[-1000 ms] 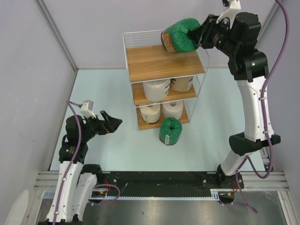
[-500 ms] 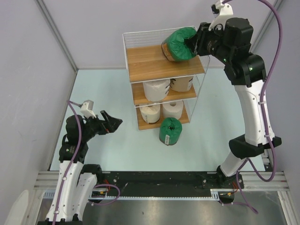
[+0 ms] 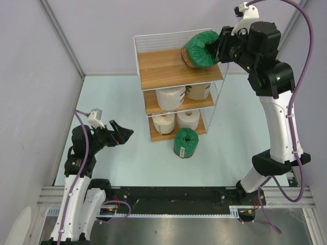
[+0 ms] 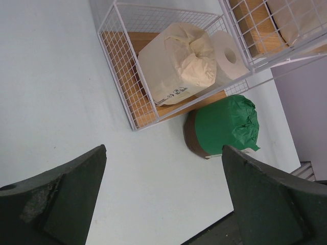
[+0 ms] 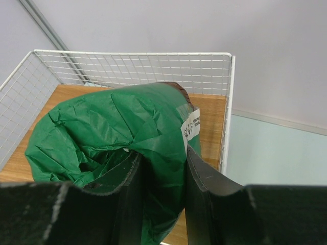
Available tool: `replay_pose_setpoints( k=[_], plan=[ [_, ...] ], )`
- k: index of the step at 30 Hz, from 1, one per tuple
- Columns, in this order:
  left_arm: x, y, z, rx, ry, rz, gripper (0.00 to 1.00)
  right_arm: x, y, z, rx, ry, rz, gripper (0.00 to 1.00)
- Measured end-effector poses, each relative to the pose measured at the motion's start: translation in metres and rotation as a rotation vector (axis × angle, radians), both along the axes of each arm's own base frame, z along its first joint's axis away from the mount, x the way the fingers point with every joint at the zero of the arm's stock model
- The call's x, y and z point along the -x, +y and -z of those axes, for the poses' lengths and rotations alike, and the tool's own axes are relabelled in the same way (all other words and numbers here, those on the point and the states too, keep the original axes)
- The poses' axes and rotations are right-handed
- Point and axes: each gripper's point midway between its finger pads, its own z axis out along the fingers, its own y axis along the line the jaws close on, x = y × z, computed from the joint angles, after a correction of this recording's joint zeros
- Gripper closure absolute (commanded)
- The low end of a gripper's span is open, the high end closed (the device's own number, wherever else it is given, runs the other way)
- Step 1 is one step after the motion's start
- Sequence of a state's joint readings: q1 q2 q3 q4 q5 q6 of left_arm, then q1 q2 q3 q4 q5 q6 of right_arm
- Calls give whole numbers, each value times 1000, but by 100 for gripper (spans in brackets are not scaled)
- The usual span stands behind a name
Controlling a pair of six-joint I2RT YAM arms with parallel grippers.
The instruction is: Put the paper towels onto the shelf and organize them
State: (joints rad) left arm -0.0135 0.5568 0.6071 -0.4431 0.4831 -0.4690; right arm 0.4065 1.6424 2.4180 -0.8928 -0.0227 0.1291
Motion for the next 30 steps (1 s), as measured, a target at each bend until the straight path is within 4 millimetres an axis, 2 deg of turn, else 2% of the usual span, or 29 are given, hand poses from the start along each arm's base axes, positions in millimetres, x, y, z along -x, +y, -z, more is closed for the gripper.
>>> replay_pose_setpoints(
  k=[8,10,11,13,16,22,30],
  plan=[
    [0,0,0,0,0,0,0,9,-7,0,-1,4,-4,86],
    [0,0,0,0,0,0,0,10,-9,0,-1,6,-6,79],
    [0,0,0,0,0,0,0,10,-9,1,-2,8,-9,69],
    [0,0,0,0,0,0,0,10,-9,2,-4,7,-14,57],
    [0,0,0,0,0,0,0,11,-8,2,-11,4,-19,48],
    [0,0,0,0,0,0,0,6,-7,1,-43,-10,-28,36],
    [0,0,0,0,-1,1,0,-13,-5,-4,-124,-51,-38,32]
  ],
)
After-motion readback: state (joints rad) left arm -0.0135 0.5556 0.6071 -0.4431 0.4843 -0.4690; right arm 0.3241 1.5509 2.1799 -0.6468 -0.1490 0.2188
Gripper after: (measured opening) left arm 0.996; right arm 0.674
